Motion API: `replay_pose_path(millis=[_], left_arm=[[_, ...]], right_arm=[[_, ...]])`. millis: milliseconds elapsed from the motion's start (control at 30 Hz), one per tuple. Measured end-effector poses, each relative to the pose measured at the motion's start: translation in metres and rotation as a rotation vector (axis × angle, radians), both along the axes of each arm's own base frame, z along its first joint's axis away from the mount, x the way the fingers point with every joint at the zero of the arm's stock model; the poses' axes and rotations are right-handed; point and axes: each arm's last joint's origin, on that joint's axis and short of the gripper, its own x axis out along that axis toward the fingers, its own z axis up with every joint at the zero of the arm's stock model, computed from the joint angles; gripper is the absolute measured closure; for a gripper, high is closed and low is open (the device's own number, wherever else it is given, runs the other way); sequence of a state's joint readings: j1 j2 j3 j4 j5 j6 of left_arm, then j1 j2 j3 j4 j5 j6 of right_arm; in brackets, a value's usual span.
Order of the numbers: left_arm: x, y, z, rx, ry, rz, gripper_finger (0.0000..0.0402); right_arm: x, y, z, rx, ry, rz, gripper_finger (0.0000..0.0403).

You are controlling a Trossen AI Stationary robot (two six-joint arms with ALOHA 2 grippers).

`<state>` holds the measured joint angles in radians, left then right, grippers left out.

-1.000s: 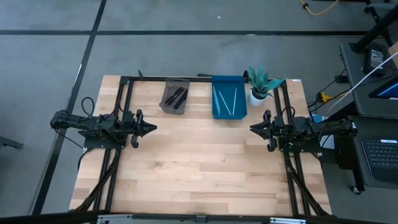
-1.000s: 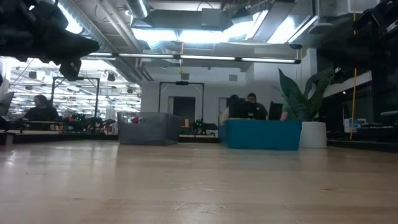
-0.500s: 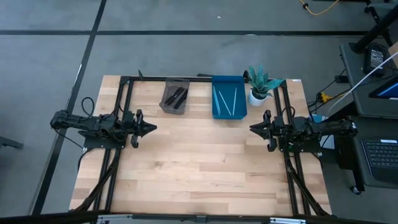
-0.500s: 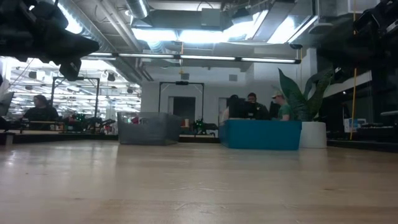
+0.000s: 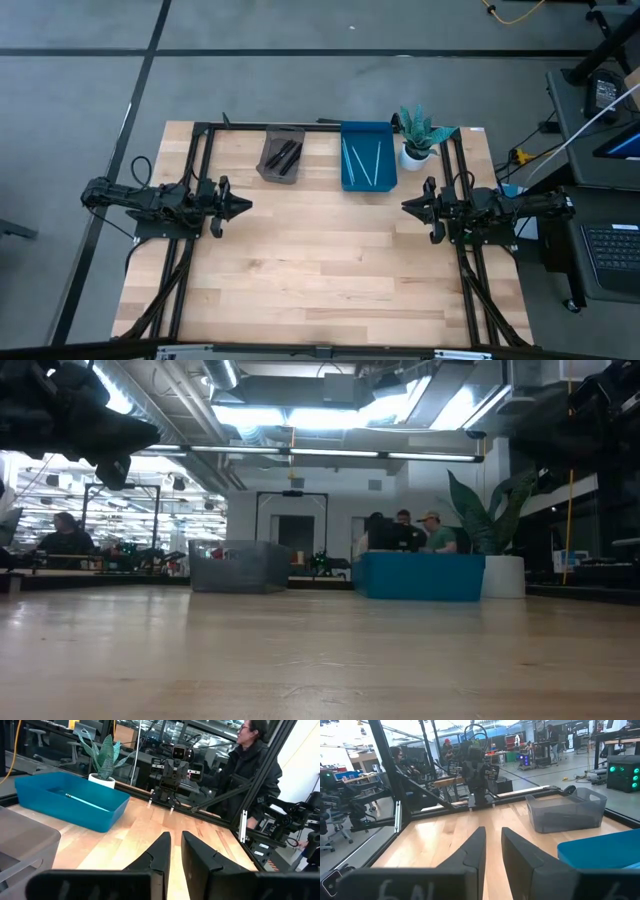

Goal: Sort pens & pencils
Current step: Return to Home Position

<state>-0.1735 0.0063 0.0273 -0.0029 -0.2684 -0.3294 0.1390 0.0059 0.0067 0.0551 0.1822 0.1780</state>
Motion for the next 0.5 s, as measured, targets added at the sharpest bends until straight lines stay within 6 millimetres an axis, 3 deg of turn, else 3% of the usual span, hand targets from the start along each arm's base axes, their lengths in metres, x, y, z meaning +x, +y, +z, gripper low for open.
replay_pose_path(millis=[500], left_arm=[[0.0000, 0.0000, 0.0000, 0.000, 0.000, 0.000, 0.0390]], right_arm=[[0.0000, 0.0000, 0.0000, 0.000, 0.000, 0.000, 0.0340]])
